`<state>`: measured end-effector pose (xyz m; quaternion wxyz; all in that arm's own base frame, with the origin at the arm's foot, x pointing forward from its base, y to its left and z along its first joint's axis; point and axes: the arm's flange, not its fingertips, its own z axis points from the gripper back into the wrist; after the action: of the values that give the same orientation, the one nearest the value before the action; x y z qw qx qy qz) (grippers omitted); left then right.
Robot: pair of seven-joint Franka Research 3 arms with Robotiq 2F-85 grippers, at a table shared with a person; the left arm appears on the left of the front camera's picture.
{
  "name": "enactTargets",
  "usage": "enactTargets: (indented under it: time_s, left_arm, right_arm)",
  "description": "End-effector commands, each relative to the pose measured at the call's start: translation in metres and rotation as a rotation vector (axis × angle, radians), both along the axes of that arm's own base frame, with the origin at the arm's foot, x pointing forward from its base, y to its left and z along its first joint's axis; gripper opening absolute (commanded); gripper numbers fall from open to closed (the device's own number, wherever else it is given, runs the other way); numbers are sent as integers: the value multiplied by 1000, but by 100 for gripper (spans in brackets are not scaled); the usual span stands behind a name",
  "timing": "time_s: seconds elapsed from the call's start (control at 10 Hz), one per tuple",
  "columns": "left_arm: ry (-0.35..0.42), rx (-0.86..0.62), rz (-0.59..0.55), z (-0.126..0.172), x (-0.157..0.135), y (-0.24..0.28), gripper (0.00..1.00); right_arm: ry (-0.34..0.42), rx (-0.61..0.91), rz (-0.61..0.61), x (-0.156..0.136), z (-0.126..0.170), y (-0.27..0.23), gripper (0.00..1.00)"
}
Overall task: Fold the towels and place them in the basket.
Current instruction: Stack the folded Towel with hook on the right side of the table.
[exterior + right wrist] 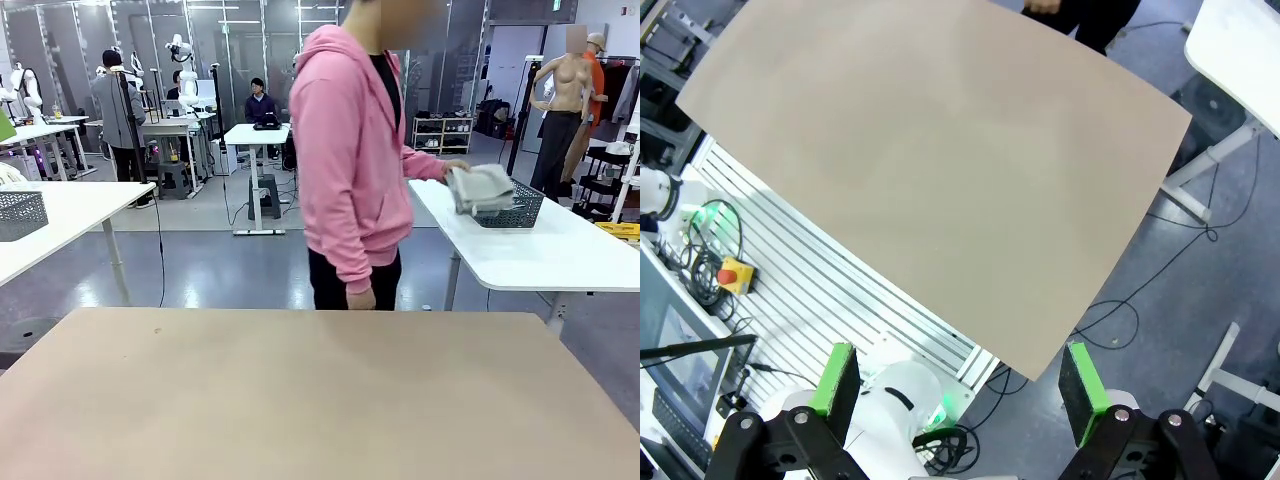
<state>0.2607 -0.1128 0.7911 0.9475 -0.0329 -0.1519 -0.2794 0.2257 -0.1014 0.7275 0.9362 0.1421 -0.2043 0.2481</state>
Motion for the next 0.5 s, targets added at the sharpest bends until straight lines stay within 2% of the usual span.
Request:
enactTargets:
  time_s: [0.0, 0.4]
  left_arm:
    - [-4, 5, -17, 0, -1, 1, 100]
    - [-4, 5, -17, 0, -1, 1, 100]
  right_arm:
    - [18, -2, -7, 1, 3, -1, 100]
    - [18, -2, -7, 1, 3, -1, 100]
